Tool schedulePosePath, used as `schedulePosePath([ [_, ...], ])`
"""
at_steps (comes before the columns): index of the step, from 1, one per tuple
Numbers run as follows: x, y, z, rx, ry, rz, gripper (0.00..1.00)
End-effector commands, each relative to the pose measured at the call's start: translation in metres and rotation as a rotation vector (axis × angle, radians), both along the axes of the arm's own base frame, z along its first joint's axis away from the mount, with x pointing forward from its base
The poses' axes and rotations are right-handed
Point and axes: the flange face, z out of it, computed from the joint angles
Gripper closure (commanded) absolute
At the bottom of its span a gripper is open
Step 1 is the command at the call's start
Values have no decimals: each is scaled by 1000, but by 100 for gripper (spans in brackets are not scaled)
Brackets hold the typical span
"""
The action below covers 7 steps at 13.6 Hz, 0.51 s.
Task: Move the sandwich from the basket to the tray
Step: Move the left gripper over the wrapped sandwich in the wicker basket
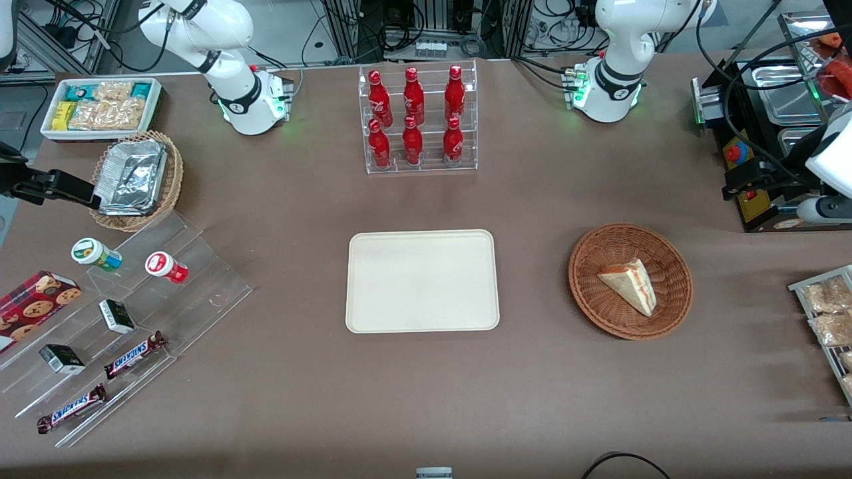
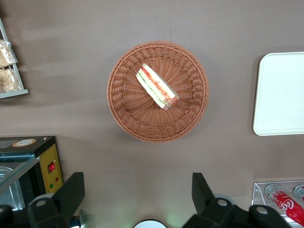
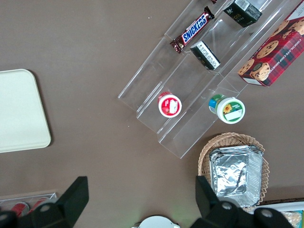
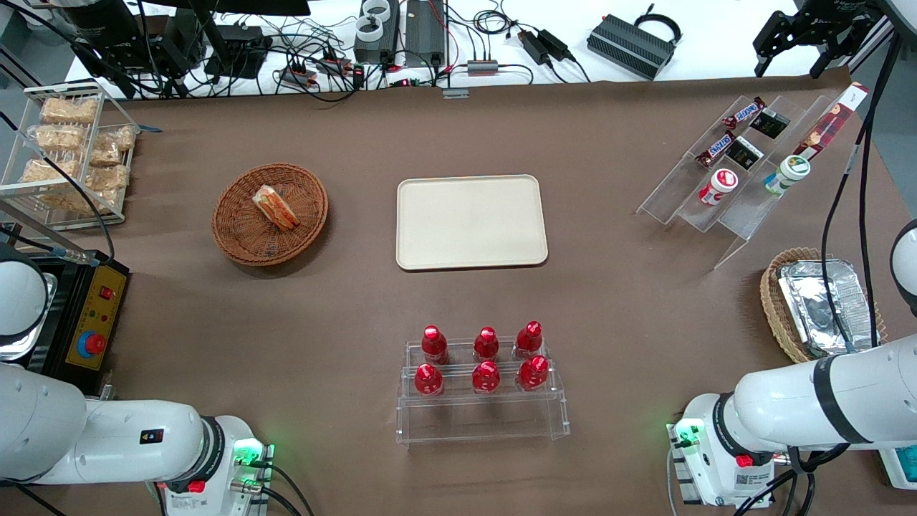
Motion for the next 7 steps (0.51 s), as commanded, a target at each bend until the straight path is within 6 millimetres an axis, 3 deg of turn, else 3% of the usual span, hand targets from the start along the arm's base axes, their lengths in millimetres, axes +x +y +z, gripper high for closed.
schedulePosePath([
  [1, -4, 0, 4, 37, -4, -21, 0],
  [4, 4, -6, -8, 39, 11, -16, 0],
  [7, 13, -6, -50, 51, 42, 44, 0],
])
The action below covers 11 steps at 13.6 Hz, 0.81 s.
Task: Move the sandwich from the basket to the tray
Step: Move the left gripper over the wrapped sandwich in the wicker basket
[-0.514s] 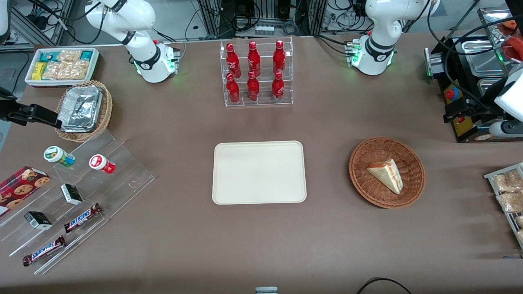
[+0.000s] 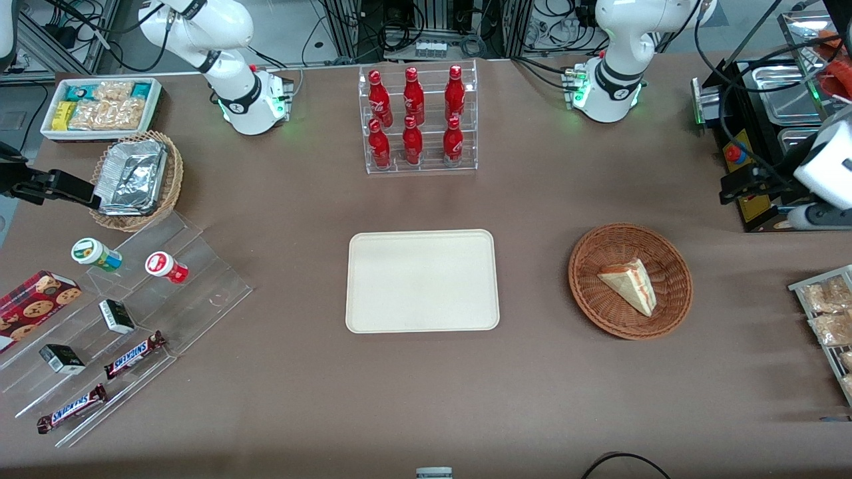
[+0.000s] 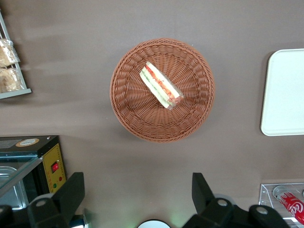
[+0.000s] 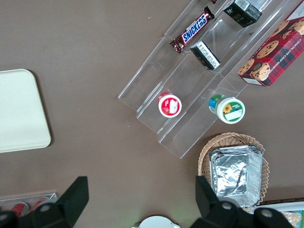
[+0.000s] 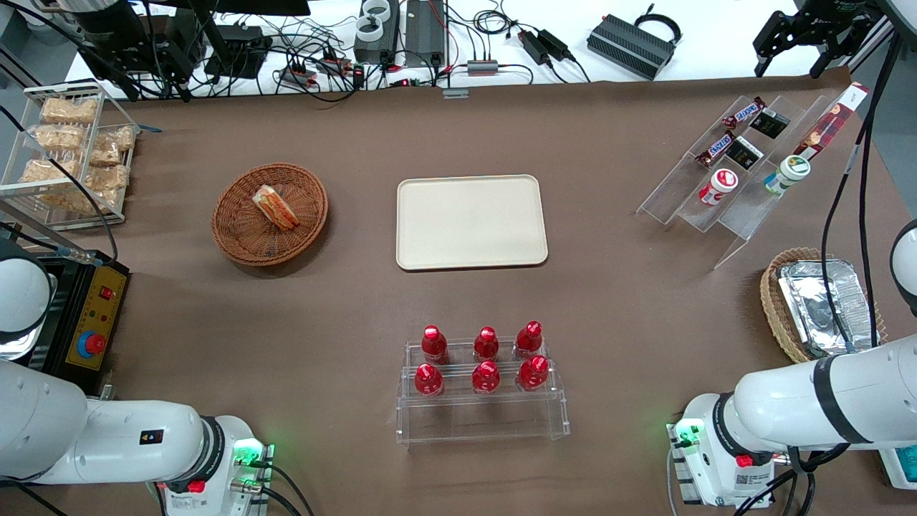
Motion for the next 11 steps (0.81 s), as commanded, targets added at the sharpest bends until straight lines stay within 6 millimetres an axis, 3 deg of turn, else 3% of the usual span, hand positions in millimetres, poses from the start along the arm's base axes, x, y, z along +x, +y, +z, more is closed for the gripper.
schedulePosePath([
  [1, 6, -1, -42, 26, 8, 60, 0],
  [4, 7, -4, -90, 32, -7, 218, 0],
  [6, 0, -17, -134, 53, -33, 346, 0],
  [11, -5, -27, -202, 32, -135, 658, 0],
])
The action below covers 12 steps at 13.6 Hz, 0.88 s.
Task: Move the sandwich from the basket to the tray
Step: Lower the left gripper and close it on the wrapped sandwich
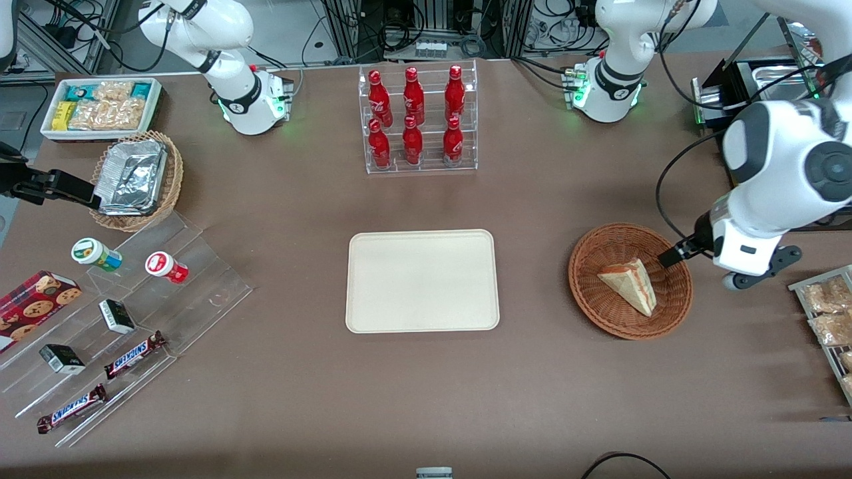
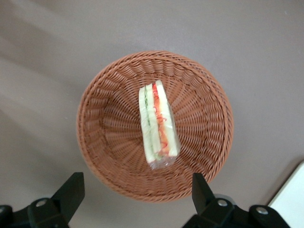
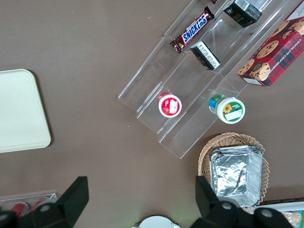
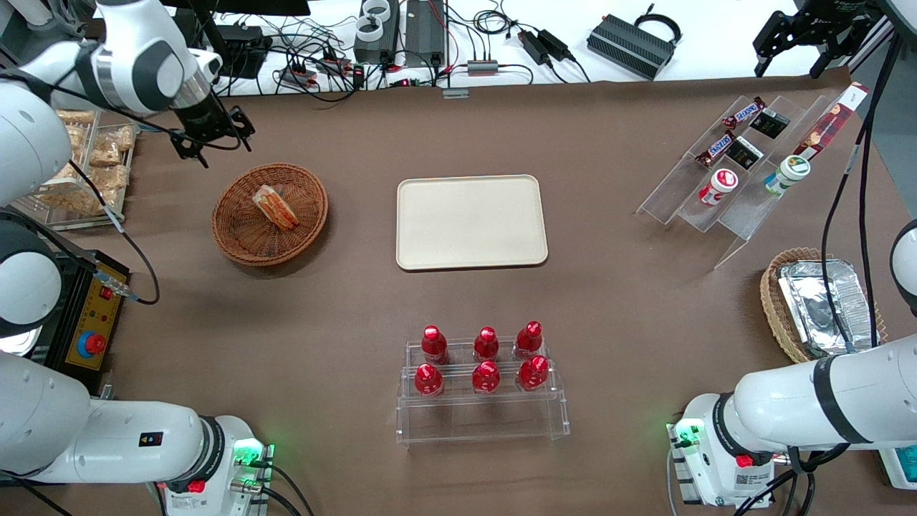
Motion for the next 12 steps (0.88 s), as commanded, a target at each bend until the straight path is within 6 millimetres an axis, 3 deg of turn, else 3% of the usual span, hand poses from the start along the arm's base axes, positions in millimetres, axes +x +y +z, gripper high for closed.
schedulePosePath([
  [1, -14, -4, -31, -3, -51, 139, 0],
  [7, -21, -21, -104, -21, -120, 179, 0],
  [12, -24, -21, -128, -13, -87, 182, 0],
])
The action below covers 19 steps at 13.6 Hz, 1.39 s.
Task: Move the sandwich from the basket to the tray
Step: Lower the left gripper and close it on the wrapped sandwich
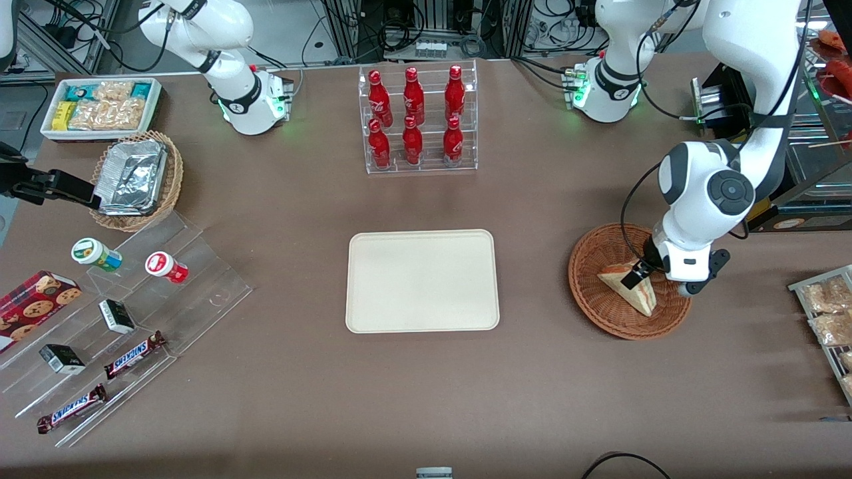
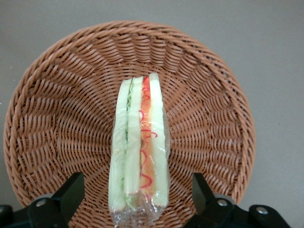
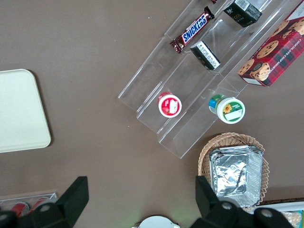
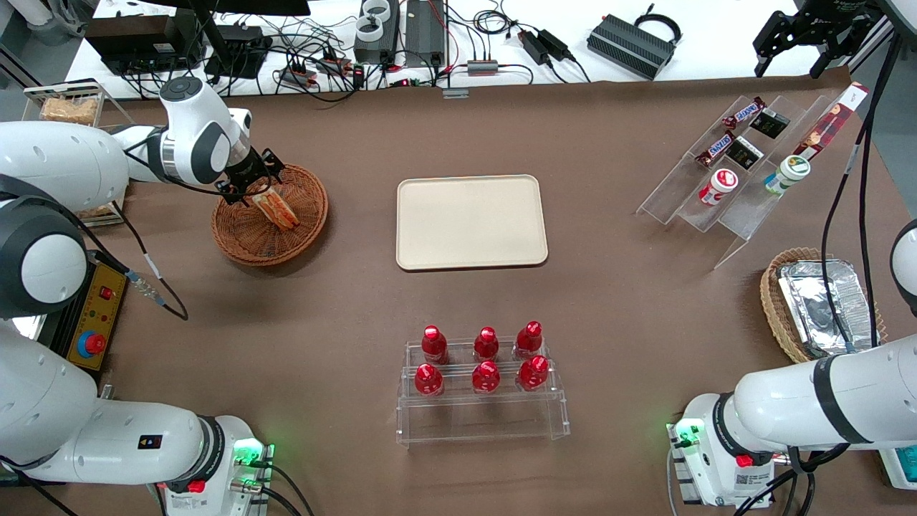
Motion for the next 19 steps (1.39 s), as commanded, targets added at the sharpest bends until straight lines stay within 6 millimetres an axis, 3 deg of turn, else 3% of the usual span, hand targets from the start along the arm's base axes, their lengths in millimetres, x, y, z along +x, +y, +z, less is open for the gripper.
schedulePosePath([
  [1, -3, -1, -8, 3, 4, 11, 0],
  [8, -7, -1, -31, 1, 4, 14, 0],
  [9, -6, -1, -31, 1, 2, 15, 7],
  [10, -5, -1, -30, -1, -1, 32, 36],
  [12, -3, -2, -33, -2, 2, 53, 74],
  [13, -3, -2, -33, -2, 2, 53, 81],
  [14, 0, -2, -28, -3, -7, 55, 81],
  [16, 10, -5, -11, -5, -25, 52, 81],
  [19, 9, -13, 26, 10, 15, 4, 81],
])
